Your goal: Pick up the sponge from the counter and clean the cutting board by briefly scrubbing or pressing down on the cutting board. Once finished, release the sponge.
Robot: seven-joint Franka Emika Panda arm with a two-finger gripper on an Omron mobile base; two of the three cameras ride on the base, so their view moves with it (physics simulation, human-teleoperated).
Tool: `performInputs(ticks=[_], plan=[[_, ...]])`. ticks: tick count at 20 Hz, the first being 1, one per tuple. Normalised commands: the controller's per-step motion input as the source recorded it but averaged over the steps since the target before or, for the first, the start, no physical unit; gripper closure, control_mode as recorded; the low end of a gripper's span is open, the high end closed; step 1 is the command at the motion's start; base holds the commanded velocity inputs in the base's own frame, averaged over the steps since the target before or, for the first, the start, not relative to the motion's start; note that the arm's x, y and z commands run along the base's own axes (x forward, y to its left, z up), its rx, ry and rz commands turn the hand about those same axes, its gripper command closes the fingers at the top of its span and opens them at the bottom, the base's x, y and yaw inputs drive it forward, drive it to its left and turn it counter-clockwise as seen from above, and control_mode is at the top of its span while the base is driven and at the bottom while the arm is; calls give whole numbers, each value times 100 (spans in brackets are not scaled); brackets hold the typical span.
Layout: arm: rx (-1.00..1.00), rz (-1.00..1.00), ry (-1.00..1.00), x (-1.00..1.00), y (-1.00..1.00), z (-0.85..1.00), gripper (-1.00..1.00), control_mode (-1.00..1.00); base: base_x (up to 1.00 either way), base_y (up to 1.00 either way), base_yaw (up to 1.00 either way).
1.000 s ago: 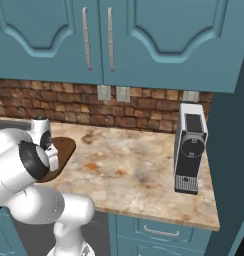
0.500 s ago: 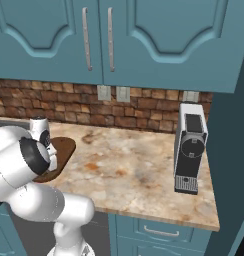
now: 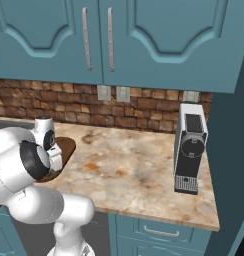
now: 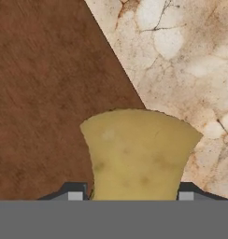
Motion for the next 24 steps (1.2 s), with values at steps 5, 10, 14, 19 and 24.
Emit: performInputs(ticks=[5,10,14,19,24], plan=[[0,0,0,34,-8,0,100,-100,0,0,0],[0,0,0,51,0,0,100,-100,0,0,0],[-1,0,0,53,0,0,100,-100,0,0,0],[-2,0,0,57,0,0,100,-100,0,0,0],[-2,0,0,51,0,-1,100,-100,0,0,0]])
